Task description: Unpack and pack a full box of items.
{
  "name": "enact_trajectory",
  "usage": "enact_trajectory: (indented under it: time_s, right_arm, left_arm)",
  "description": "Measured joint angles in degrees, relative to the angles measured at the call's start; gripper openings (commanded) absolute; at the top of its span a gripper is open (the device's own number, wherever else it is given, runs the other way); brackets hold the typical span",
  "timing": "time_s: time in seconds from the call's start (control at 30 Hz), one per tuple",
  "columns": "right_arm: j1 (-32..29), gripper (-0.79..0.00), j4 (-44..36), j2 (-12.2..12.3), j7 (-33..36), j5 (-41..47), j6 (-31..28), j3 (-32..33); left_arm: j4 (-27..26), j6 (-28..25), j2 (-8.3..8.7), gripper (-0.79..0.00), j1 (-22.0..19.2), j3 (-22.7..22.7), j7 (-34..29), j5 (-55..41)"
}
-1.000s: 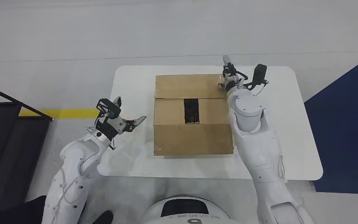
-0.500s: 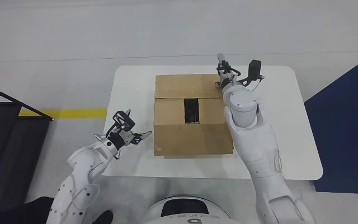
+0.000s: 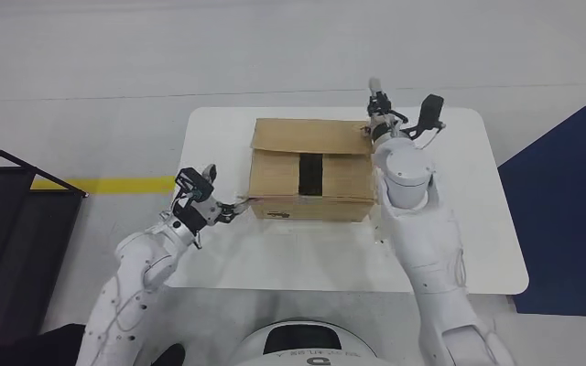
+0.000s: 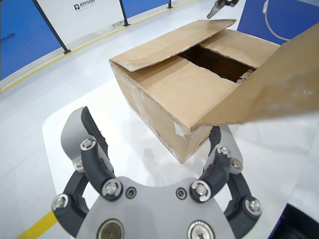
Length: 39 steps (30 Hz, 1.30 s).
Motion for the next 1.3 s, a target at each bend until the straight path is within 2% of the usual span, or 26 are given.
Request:
enact_trajectory:
  time_s: [0.2, 0.3, 0.43, 0.57, 0.73, 0.9, 1.1, 1.3]
  right_arm:
    - [-3.0, 0.000, -6.8, -1.1, -10.5, 8.0, -11.3, 2.8]
    - [-4.7, 0.000, -10.5, -1.2, -11.4, 8.8, -12.1, 3.0]
    - [-6.7, 0.000, -14.6, -1.1, -9.3, 8.5, -9.1, 2.6]
    - [-7.5, 0.000, -17.0, -0.8, -6.0, 7.3, -2.9, 1.9]
    - [-7.4, 0.000, -18.1, -1.0, -7.2, 5.1, 1.8, -0.7]
    - [-8.5, 0.000, -19.2, -1.2, -8.8, 3.4, 5.4, -2.8]
    - [-10.3, 0.000, -20.8, -1.6, -11.7, 1.8, 5.2, -4.5]
    - [-10.5, 0.000, -21.0, -1.6, -12.0, 1.6, 5.1, -4.8]
  left_arm:
    - [2.1, 0.8, -0.42, 0.000, -6.2, 3.3, -4.9, -4.2]
    - [3.3, 1.4, -0.66, 0.000, -9.7, 5.0, -7.0, -5.6]
    - [6.3, 2.2, -0.91, 0.000, -14.0, 6.0, -8.6, -8.5]
    - [10.2, 4.0, -1.22, 0.000, -18.6, 7.1, -11.8, -10.7]
    - [15.2, 3.1, -1.48, 0.000, -23.5, 8.8, -13.2, -12.2]
    - [22.9, 2.9, -2.07, 0.000, -29.1, 12.1, -14.1, -11.7]
    - [28.7, 1.9, -2.65, 0.000, -32.8, 15.1, -11.8, -11.2]
    - [30.8, 0.7, -2.64, 0.000, -34.1, 15.9, -11.3, -9.7]
